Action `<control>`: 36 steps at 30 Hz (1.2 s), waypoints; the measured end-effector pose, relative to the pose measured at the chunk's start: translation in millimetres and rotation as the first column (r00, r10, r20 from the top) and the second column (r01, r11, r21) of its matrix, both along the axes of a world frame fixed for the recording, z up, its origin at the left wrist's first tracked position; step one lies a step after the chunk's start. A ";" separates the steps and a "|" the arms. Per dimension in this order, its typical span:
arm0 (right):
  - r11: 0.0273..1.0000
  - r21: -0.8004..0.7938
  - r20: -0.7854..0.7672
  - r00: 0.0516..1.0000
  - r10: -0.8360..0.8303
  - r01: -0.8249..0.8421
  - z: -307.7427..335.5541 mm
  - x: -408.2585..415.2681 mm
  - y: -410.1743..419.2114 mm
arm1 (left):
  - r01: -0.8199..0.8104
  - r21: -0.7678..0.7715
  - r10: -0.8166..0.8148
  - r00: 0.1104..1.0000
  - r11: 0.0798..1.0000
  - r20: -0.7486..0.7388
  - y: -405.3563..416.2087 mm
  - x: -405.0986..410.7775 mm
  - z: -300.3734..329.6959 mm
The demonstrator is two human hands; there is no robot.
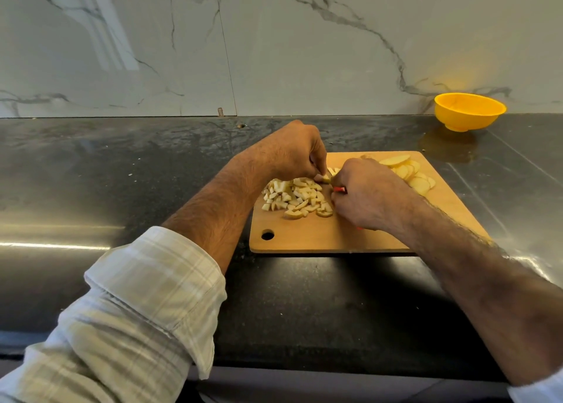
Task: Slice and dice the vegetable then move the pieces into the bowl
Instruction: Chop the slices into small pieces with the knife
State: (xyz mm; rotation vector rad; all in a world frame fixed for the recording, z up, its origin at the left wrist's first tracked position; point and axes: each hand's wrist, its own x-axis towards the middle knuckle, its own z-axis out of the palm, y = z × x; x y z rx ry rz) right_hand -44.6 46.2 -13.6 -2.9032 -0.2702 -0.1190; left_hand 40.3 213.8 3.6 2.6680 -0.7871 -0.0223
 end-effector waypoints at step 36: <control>0.998 0.053 0.022 1.000 0.021 -0.022 5.4 -17.0 -8.8 | 0.001 0.009 0.000 0.993 1.000 -0.118 14.3 5.2 2.2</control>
